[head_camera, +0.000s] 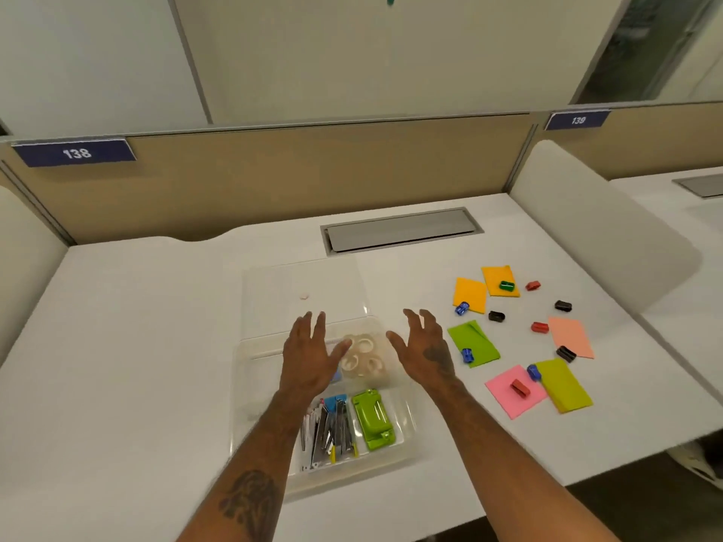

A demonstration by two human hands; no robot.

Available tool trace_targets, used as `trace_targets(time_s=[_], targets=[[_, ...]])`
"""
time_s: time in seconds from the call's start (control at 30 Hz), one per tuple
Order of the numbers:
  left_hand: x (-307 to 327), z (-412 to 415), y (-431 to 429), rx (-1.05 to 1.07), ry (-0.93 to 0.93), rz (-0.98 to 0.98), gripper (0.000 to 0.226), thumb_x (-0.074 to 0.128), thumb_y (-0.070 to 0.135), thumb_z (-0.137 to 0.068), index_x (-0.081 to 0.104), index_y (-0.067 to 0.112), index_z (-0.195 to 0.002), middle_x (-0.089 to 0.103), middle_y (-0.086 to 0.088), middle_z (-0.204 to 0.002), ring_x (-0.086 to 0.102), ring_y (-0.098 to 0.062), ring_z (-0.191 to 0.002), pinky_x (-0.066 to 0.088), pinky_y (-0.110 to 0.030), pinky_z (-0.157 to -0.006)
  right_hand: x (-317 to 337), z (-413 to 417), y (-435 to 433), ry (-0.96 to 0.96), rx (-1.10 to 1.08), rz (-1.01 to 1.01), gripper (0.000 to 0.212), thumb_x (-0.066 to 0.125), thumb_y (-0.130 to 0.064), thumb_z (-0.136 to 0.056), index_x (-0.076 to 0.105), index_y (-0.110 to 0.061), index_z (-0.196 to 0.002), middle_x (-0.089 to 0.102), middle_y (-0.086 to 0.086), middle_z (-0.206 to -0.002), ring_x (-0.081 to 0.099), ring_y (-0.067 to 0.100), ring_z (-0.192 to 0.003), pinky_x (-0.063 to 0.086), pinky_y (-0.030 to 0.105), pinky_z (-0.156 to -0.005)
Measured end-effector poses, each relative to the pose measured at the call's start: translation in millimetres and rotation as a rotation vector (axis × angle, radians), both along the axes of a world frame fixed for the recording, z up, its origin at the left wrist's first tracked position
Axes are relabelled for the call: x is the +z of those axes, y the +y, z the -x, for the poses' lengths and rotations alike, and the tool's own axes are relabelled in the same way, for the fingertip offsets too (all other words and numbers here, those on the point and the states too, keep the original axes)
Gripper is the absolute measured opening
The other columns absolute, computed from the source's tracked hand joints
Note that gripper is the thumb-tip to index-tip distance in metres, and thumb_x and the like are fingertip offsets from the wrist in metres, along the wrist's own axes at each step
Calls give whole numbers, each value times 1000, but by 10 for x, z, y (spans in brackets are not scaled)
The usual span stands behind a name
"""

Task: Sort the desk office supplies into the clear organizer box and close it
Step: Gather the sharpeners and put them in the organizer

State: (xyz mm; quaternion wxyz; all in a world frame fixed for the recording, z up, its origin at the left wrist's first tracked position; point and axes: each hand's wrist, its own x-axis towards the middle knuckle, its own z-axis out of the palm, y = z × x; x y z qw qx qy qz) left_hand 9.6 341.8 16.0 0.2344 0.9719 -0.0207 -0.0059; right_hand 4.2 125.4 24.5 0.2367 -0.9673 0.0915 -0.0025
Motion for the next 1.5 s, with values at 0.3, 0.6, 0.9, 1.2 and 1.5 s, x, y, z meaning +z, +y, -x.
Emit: trace_targets(time_s=[0.3, 0.6, 0.9, 1.2, 1.5], targets=[[-26, -81, -1104, -278, 4, 2, 77, 42, 61, -93, 18, 22, -154, 11, -5, -162, 6, -22, -150, 13, -39, -120, -144, 498, -1162, 104, -236, 8, 60, 45, -49, -95, 31, -20, -146, 21, 10, -155, 25, 28, -141, 36, 43, -109], [-105, -107, -2087, -536, 179, -178, 72, 49, 46, -96, 13, 25, -155, 9, -3, -163, 17, -25, -147, 33, -43, -111, -399, 854, -1942, 225, -127, 240, 46, 40, -37, -97, 35, -24, -141, 31, 4, -145, 33, 23, -130, 46, 33, -94], [-359, -105, -2586, -604, 307, -369, 65, 52, 35, -96, 18, 36, -152, 13, -3, -160, 37, -29, -135, 44, -45, -100, -531, 817, -2280, 380, 15, 168, 43, 34, -30, -99, 37, -30, -142, 33, 9, -148, 43, 26, -127, 44, 37, -98], [-339, -75, -2758, -519, 237, -414, 23, 49, 8, -93, 56, 14, -113, 46, -10, -122, 53, -29, -106, 53, -44, -78, -528, 697, -2435, 274, 2, 12, 34, 40, -29, -98, 50, -27, -130, 57, 2, -126, 53, 23, -116, 43, 33, -93], [-103, -96, -2433, -364, 129, -191, 28, 50, 14, -93, 57, 18, -120, 51, -7, -120, 55, -27, -105, 48, -39, -79, -332, 395, -2277, 131, 30, -69, 33, 44, -20, -97, 56, -22, -128, 55, 12, -112, 54, 30, -107, 43, 35, -85]])
